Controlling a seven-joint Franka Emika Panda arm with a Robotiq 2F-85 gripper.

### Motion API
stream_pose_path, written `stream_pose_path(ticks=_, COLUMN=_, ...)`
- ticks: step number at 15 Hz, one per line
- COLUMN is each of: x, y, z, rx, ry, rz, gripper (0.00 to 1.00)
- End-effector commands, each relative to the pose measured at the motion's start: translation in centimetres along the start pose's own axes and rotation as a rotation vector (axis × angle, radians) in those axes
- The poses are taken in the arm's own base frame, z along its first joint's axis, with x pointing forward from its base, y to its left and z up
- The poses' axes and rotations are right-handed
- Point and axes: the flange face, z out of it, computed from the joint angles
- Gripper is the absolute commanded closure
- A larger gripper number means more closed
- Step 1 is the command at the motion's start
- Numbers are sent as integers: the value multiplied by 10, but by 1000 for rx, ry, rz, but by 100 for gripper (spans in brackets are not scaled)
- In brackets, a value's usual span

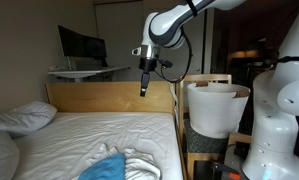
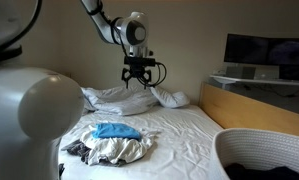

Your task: Put the shirts on the bed into the basket

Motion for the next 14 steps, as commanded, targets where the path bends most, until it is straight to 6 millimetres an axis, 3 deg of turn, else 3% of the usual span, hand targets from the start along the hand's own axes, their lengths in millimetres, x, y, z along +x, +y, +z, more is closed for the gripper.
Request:
stream_pose_path(ticks=1, x=-3, y=0, z=-2, rx=69, ry=-5, rz=-107, gripper=0)
stream_pose_path(ticks=4, x=-11, y=4, z=-2, rx=83, ry=-97, rz=-191, gripper=0)
stream_pose_path(ticks=5, x=-11, y=5, z=20, rx=116, ry=-119, rz=-235, gripper=0)
stream_pose_path(ticks=7, x=-16, y=2, z=32, rx=135, ry=-157, rz=-287, gripper=0)
stream_pose_path(ticks=9, x=-21, y=14, z=35, rx=122, ry=-165, rz=-289, gripper=0)
stream_pose_path(ticks=10, x=-15, y=3, z=32, rx=127, ry=-148, rz=-250, gripper=0)
stream_pose_path(ticks=14, x=-20, y=11, z=38, rx=133, ry=-159, rz=-254, gripper=0)
